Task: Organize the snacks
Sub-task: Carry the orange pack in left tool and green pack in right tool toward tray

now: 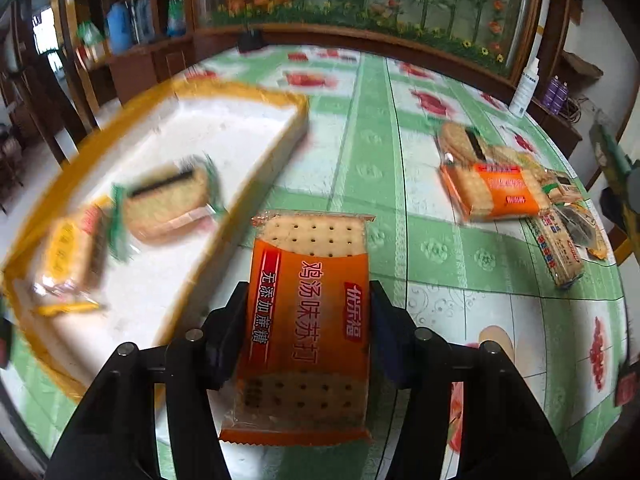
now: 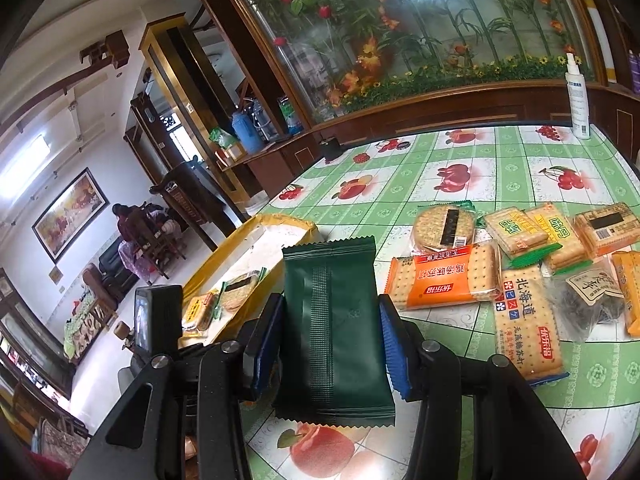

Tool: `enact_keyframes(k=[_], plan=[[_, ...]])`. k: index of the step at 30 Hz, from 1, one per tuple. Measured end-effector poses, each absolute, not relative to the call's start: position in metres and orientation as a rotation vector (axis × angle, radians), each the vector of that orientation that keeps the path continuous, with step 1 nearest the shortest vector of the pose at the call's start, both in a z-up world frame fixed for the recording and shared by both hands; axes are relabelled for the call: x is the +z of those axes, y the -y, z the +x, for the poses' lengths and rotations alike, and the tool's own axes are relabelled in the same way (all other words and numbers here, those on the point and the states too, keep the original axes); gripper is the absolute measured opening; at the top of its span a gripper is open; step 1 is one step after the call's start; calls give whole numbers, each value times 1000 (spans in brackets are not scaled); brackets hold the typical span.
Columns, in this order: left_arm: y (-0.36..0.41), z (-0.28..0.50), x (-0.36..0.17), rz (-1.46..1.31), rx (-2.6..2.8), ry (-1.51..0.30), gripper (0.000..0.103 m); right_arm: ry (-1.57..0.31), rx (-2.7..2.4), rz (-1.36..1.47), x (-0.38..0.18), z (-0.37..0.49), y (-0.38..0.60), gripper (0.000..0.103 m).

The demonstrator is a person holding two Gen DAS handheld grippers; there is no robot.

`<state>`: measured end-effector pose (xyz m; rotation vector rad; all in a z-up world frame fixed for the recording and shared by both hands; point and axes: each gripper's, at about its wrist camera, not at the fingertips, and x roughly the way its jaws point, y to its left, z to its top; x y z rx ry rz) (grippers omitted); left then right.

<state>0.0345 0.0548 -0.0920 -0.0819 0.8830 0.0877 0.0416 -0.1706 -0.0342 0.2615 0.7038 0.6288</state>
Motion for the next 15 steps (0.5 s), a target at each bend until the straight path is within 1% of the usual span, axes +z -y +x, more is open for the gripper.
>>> enact_keyframes(k=[4,8,15], plan=[[-64,24,-62,-13,159,-775,55,-692,659,266,-31,39,165,48],[-89,25,-47,18,254,-718,55,-686,705,266,-28,38,151,48],[-134,21,-42,-6,367,-703,56,-680,795,256,-20,37,109,48]])
